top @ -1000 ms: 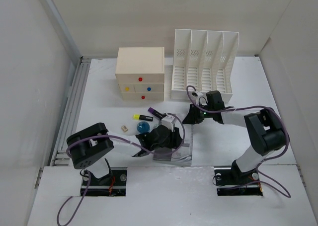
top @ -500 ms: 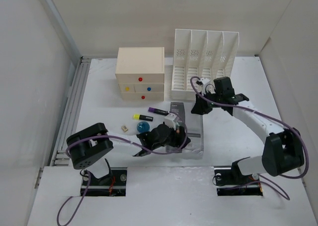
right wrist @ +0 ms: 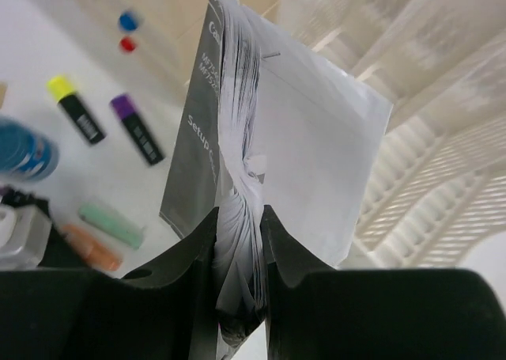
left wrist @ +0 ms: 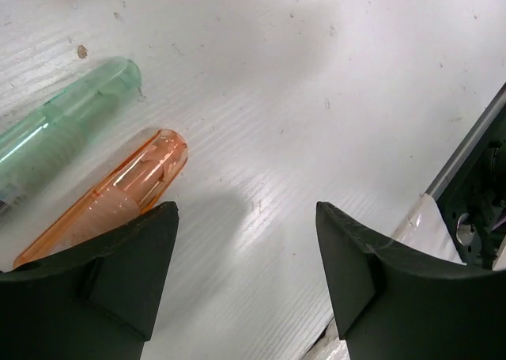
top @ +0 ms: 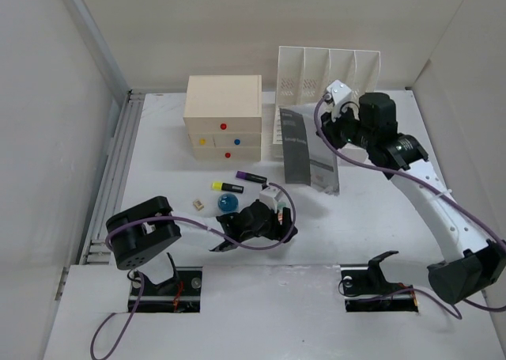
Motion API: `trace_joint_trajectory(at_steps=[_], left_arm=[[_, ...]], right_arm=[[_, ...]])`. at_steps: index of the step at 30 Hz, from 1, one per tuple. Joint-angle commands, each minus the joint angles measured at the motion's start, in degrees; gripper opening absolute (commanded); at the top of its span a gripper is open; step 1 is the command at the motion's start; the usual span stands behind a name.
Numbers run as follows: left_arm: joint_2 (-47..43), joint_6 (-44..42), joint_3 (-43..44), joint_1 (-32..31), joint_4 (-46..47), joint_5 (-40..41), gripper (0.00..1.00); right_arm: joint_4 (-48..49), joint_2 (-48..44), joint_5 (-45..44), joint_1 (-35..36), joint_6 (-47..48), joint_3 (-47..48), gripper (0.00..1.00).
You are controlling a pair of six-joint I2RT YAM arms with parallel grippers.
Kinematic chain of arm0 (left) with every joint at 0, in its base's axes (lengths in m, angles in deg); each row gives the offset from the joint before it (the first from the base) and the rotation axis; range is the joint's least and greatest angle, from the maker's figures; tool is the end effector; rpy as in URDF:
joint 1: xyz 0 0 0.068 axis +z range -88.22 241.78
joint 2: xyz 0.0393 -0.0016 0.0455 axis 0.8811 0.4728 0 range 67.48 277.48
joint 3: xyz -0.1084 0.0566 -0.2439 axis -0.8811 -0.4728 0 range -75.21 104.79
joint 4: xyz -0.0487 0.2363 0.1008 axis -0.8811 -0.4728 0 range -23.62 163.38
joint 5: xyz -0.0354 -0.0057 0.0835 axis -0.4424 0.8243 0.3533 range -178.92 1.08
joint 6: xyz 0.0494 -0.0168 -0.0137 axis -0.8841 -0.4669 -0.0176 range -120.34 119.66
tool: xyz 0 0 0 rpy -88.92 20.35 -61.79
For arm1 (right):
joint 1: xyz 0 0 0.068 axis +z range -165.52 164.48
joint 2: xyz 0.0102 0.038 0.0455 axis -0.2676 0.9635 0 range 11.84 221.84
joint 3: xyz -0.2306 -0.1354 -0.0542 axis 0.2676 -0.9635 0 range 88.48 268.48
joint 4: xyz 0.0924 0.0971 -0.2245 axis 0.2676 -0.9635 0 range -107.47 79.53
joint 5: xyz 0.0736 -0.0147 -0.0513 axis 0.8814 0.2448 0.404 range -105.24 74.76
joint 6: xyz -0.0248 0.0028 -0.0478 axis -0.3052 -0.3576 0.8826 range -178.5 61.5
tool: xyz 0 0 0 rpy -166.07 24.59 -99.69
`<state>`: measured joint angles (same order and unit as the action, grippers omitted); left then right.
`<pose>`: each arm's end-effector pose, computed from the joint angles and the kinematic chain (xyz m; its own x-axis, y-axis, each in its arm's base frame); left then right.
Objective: Organize the desk
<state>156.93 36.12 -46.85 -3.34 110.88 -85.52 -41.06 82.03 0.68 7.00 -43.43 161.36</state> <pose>0.1234 -0.2610 0.1481 -0.6600 0.0132 -0.7512 0.6100 0.5931 -0.5255 0.2439 0.1118 0.3828 -0.2634 -0.3799 -0.8867 -0.6843 0.7215 -0.1059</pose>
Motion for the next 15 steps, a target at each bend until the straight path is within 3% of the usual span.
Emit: trace_joint_trajectory(at_steps=[1, 15], left_arm=[[0.9, -0.6, -2.1, 0.3, -8.1, 0.0, 0.69], [-1.3, -1.8, -2.1, 0.3, -8.6, -0.5, 0.69]], right_arm=[[6.6, -1.4, -6.1, -0.1, 0.8, 6.3, 0.0], [21.6, 1.9, -30.8, -0.7, -2.9, 10.1, 0.0]])
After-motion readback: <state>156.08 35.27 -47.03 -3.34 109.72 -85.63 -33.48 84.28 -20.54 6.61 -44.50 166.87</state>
